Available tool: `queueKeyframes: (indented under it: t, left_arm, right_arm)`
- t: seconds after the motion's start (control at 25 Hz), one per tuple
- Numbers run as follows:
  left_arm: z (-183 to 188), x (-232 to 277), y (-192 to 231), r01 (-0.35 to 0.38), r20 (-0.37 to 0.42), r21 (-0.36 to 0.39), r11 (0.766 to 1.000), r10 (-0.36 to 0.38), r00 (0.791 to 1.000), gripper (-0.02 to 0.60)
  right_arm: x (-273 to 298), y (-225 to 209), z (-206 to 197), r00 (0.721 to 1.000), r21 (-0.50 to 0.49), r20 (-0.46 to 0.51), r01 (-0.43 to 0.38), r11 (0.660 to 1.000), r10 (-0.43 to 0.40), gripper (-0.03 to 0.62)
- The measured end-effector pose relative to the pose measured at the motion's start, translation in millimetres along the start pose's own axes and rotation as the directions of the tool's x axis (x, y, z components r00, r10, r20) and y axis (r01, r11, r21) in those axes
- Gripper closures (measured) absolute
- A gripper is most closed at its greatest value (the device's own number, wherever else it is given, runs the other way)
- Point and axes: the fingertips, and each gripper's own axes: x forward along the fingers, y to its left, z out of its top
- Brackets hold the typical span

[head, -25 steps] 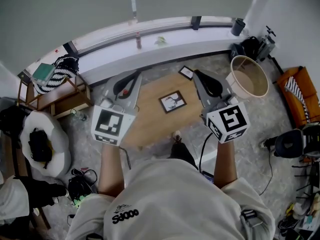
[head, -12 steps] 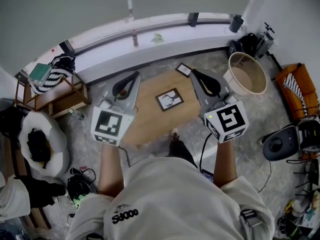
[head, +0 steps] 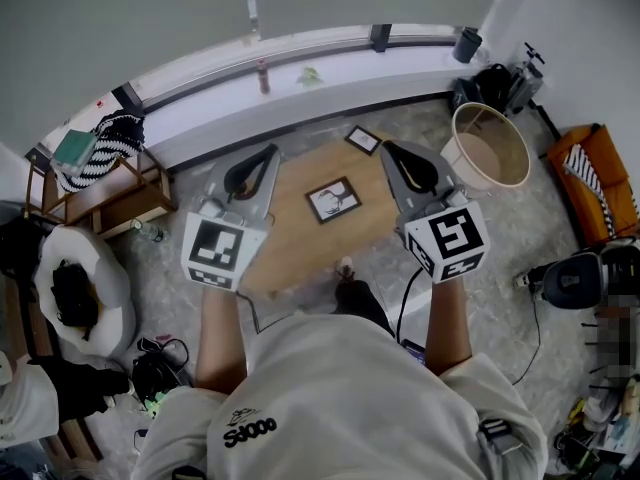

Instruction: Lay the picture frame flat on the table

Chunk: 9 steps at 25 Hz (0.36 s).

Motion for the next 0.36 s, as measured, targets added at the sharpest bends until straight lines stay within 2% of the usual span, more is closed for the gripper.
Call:
queueKeyframes:
  t: [0.36]
  left_arm:
    - [-10.8,9.3,3.7,0.001,-0.023,-0.014,1.000,-0.002,1.000,0.572]
  right_arm:
    - [8.9,-7.2,-9.3,1.000,0.013,-0.016,0.000,1.000,0.001,0.592]
